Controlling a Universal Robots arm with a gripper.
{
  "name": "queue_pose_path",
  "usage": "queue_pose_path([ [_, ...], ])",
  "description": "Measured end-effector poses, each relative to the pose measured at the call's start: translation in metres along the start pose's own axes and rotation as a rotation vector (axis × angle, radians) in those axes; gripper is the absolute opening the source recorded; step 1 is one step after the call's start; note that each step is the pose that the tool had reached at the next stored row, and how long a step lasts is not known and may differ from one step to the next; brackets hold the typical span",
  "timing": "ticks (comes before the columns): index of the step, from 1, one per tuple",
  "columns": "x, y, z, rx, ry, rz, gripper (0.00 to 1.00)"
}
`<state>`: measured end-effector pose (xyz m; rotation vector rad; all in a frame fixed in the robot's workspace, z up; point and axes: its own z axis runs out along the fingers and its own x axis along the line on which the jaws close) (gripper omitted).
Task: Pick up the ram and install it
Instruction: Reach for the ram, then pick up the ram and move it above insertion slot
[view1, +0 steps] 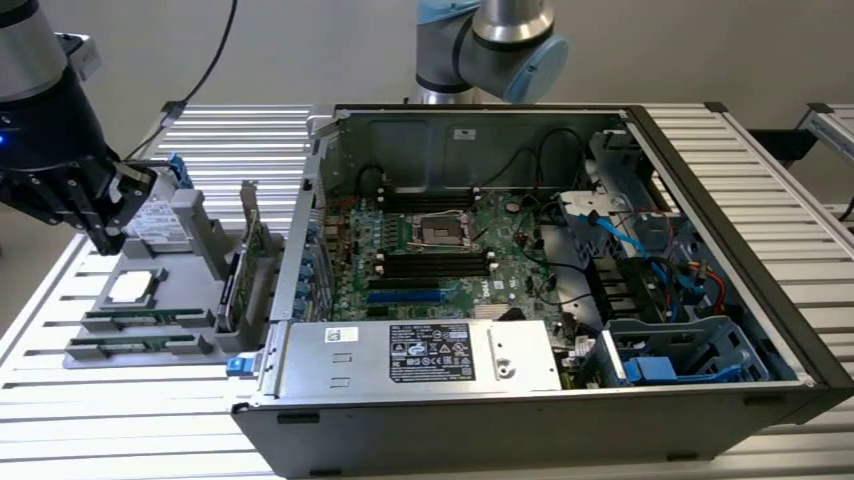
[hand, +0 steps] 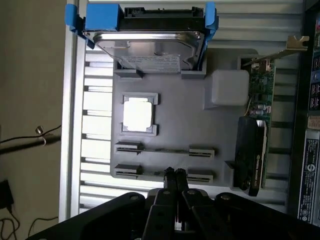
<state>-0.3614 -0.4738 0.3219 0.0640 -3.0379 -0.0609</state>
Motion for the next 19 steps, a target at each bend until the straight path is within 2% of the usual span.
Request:
queue_pose_path([
  [16, -0.0001, 0.0, 0.0002, -0.0001, -0.0003, 0.0, 0.1],
  [19, -0.0002, 0.0, 0.0004, 0.004, -0.0003, -0.04, 0.1],
])
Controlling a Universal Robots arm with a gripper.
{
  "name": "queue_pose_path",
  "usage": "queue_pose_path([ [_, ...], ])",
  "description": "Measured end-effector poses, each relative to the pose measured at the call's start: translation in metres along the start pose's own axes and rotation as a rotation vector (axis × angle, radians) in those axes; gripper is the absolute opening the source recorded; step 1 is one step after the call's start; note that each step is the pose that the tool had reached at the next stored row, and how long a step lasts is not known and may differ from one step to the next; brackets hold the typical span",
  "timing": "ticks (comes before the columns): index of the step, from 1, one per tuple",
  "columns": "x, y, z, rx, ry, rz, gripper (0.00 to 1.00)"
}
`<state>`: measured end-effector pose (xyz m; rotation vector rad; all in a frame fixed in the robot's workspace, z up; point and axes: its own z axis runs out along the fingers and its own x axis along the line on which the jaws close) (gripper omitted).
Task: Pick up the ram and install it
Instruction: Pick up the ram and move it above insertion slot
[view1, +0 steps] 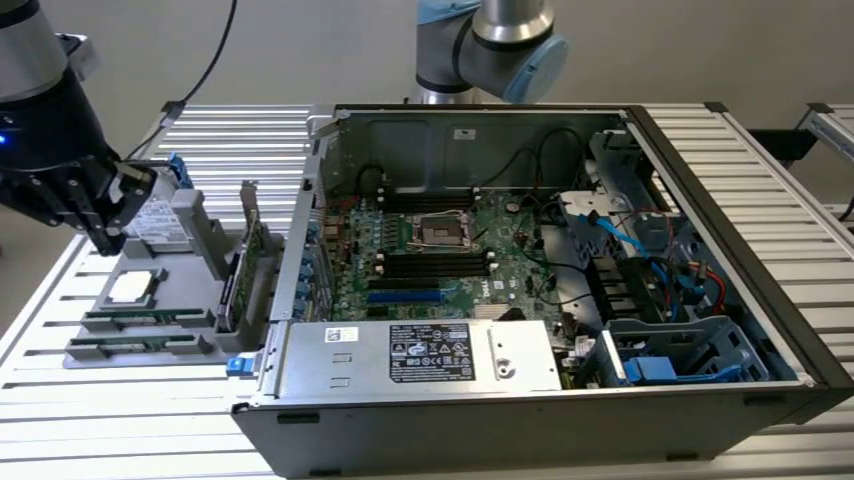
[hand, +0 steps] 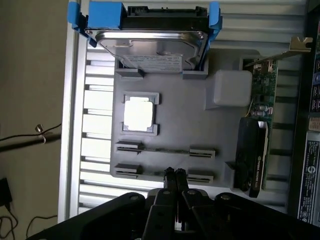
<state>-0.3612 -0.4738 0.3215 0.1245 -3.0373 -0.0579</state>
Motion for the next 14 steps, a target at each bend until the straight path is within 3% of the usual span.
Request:
queue_pose_path([
  [4, -0.0001, 0.0, 0.0008, 0.0077, -0.0001, -0.072, 0.1],
  [10, -0.0003, -0.0001, 0.0031, 0.0203, -0.0285, -0.163, 0.1],
  [14, -0.0004, -0.0002, 0.0044, 0.0229, -0.0295, -0.235, 0.1],
])
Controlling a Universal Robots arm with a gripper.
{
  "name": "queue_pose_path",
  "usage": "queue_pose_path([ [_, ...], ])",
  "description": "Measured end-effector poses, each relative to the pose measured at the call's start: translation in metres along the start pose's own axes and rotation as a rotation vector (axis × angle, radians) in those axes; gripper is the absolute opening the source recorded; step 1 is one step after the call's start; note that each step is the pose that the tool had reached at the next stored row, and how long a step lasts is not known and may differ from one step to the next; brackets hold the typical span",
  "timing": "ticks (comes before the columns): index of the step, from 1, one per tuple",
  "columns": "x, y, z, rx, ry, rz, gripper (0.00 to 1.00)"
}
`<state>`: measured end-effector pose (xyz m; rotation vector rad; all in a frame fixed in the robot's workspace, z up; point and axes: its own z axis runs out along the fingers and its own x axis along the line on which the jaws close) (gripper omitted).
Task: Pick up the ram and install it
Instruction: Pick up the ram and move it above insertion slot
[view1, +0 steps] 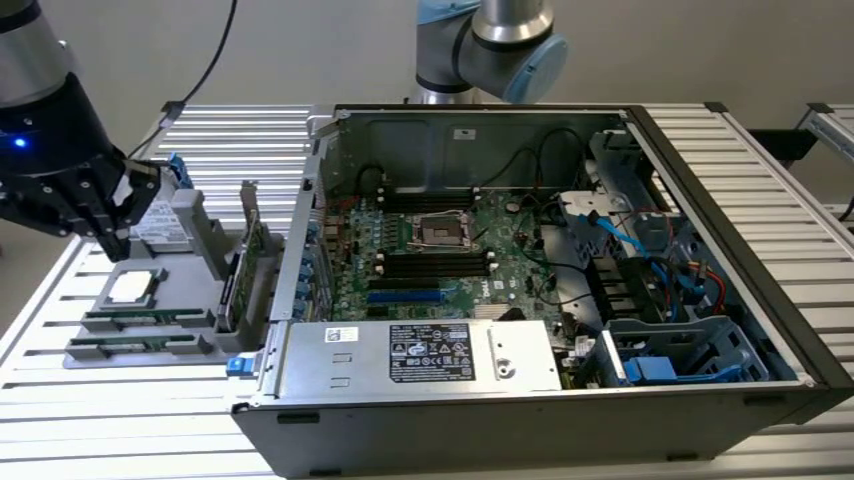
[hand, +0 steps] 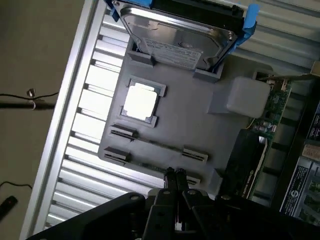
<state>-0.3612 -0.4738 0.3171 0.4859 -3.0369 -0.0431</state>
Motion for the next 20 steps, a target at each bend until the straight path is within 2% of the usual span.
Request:
queue_pose_path([
  [6, -0.0001, 0.0, 0.002, -0.0089, -0.0009, -0.109, 0.1],
  [20, -0.0005, -0.0003, 0.0078, -0.0436, -0.0087, -0.368, 0.1],
])
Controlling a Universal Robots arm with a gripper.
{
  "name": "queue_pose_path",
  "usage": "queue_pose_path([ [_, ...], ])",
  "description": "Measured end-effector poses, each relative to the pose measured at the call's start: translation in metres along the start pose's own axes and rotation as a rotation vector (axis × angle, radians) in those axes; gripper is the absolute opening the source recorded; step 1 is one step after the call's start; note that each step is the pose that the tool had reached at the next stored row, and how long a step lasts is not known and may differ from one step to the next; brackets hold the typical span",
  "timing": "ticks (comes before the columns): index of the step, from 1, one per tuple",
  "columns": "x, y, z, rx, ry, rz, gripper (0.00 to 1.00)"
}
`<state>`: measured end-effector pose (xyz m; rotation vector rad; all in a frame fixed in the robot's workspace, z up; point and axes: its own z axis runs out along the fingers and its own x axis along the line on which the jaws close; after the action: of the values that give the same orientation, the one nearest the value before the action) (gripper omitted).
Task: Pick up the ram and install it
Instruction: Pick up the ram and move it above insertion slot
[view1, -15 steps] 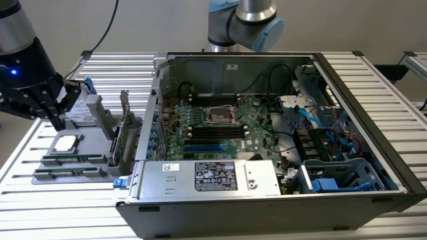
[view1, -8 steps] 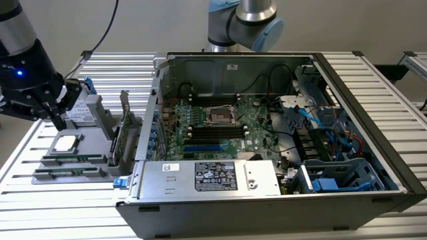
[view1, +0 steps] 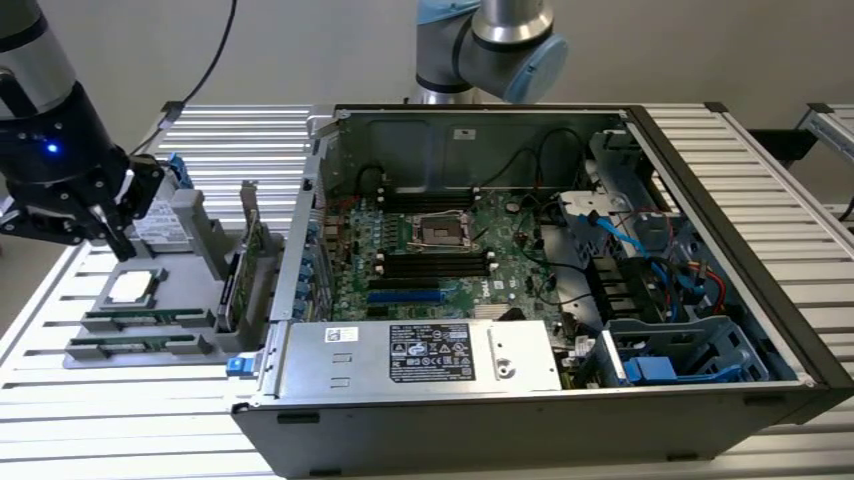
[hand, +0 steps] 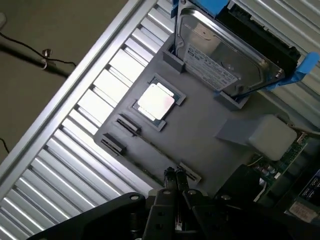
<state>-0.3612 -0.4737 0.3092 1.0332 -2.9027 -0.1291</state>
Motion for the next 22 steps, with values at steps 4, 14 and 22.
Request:
queue_pose_path([
  [4, 0.0, -0.0004, 0.0033, -0.0008, 0.0048, -0.074, 0.1],
  [14, 0.0, -0.0013, 0.0123, 0.0038, 0.0228, -0.255, 0.1],
  [22, 0.0, -0.0018, 0.0179, 0.0074, 0.0373, -0.399, 0.1],
])
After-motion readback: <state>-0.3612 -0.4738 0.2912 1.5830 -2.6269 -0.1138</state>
